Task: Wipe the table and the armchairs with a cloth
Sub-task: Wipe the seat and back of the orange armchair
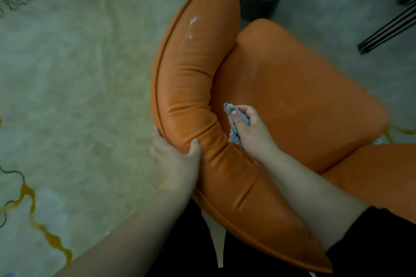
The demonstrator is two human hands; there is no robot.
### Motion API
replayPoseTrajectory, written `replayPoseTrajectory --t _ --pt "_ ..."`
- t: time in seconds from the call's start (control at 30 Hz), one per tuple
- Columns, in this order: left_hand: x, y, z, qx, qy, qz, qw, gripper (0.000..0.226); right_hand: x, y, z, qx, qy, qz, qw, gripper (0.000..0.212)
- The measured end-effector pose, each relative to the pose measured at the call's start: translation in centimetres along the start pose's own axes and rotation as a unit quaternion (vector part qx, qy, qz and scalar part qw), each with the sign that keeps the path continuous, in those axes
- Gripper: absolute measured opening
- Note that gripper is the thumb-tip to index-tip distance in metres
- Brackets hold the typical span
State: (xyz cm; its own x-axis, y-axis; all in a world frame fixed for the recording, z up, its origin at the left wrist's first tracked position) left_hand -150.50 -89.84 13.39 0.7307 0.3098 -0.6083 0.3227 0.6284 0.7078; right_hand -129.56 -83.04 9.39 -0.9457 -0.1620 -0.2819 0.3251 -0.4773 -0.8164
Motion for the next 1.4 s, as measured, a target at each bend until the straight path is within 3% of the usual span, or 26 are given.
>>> replayPoseTrajectory --t 0.13,0.27,0.4,0.6,0.9,1.0,1.1,1.23,1.4 --pt "-0.7 2.7 -4.2 0.064 -0.103 -0.030 0.992 0.093 1.0 -2.2 0.1 0.010 0.061 -0.008 0.998 0.009" --pt "-1.0 4.5 -8.4 0.133 -0.222 -0.074 0.963 0.095 2.3 -4.7 -0.4 0.012 0.122 -0.039 0.992 0.005" --pt "-0.7 5.3 -12.3 0.182 -0.280 -0.088 0.939 0.093 3.2 -6.0 -1.5 0.020 0.183 -0.073 0.980 0.004" --pt "1.3 7.0 -17.2 0.181 -0.274 -0.049 0.943 0.084 3.5 -5.3 -2.2 0.036 0.241 -0.151 0.958 0.007" --pt "6.0 12.8 -21.9 0.224 -0.282 -0.058 0.931 0.066 2.6 -6.9 -8.2 0.071 0.237 -0.159 0.956 0.012" --pt "7.3 13.8 -23.0 0.226 -0.295 -0.026 0.928 0.054 2.4 -8.8 -11.1 0.042 0.241 -0.088 0.966 0.011" --pt "7.9 14.1 -23.0 0.229 -0.291 0.009 0.929 0.055 3.3 -12.3 -13.1 -0.055 0.260 0.009 0.964 0.011" --pt "8.0 13.2 -22.9 0.204 -0.280 0.064 0.936 0.057 4.7 -15.2 -14.5 -0.169 0.280 0.189 0.926 0.021" --pt "8.1 13.6 -23.0 0.227 -0.282 0.071 0.930 0.055 3.2 -14.3 -16.4 -0.178 0.299 0.172 0.922 0.023"
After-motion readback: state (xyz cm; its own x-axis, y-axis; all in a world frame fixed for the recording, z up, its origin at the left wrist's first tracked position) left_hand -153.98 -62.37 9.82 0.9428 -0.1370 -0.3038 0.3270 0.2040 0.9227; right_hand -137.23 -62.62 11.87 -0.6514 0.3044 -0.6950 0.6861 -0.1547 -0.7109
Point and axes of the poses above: each hand's wrist, its own z-axis away from the middle knuckle, its own x-axis out of the palm, y = z × x, the point moved 9 cm from there along -z, towards the middle knuckle, and after that the axes turned 13 degrees about z, right-handed, at the moved point
